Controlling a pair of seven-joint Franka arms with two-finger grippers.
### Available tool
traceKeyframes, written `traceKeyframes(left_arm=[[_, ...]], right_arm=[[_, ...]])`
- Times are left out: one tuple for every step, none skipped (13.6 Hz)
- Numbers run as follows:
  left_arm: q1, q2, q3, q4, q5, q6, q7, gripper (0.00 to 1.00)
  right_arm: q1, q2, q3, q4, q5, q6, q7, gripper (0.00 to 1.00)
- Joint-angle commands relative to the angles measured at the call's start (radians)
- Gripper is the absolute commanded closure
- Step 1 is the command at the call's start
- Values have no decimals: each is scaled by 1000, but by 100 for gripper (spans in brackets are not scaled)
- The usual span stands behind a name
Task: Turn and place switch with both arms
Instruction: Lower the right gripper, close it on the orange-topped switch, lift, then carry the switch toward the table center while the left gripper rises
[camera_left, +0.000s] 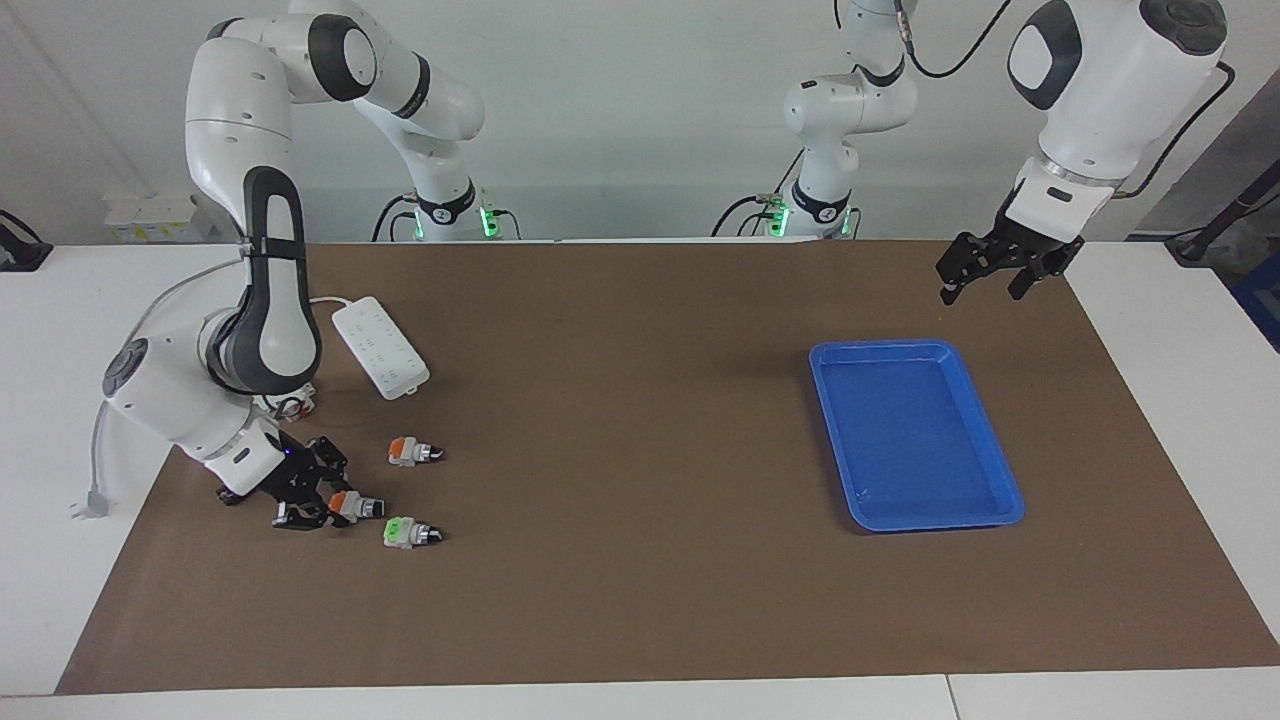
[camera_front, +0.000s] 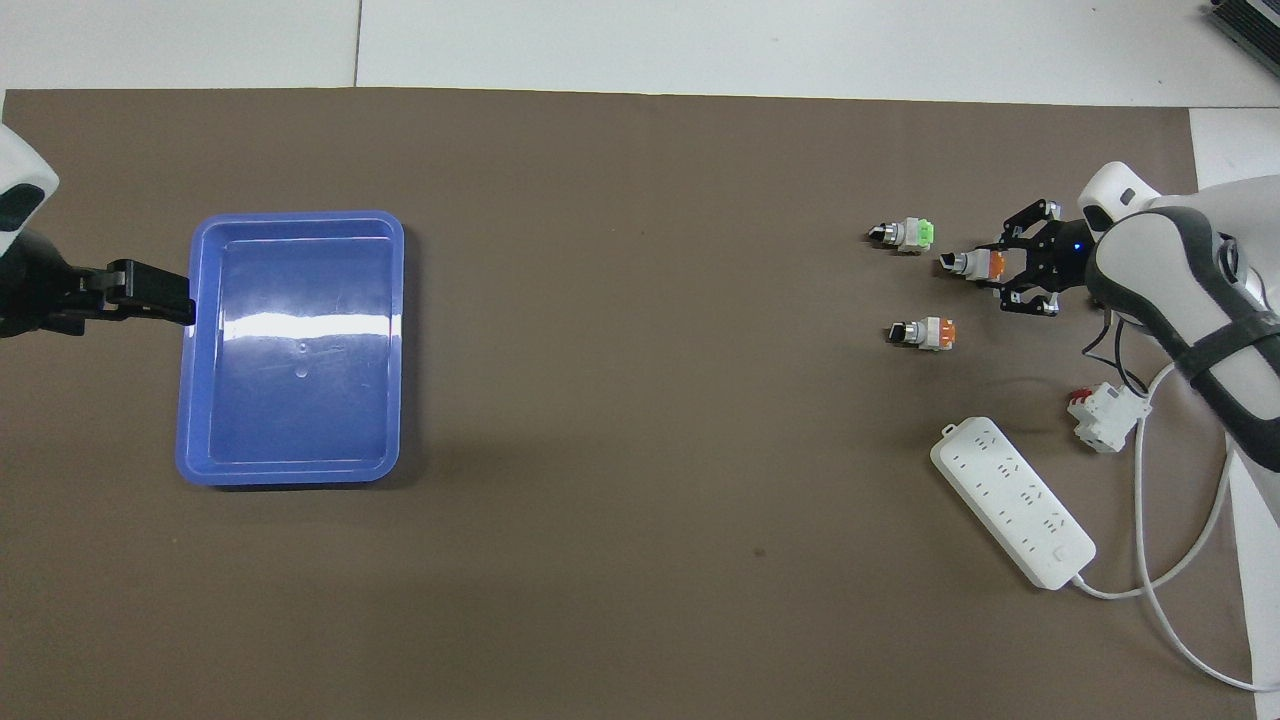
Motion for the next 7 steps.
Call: traceKeyframes(left_arm=[[6,-28,1,-31,-10,5,4,0],[6,-28,1,-31,-10,3,4,0],[6,-28,1,-31,-10,3,4,0],[6,-28,1,-31,-10,3,4,0],[6,-28,1,-31,-10,5,4,0],[6,-28,1,-31,-10,3,4,0],[6,-28,1,-31,-10,5,-1,0]], right_arm=[[-5,-41,12,-24,70,-43,-21,100],[1,-64,13,-24,76,-72,1,100],[5,-91,24,-26,76,-106,37,100],[28,-114,36,-24,76,-138,63,100],[50,-130,38,-26,76,-172,73,100],[88,-153,38,-28,78,-189,82,100],[125,-167,38,-26,78,-192,126,100]])
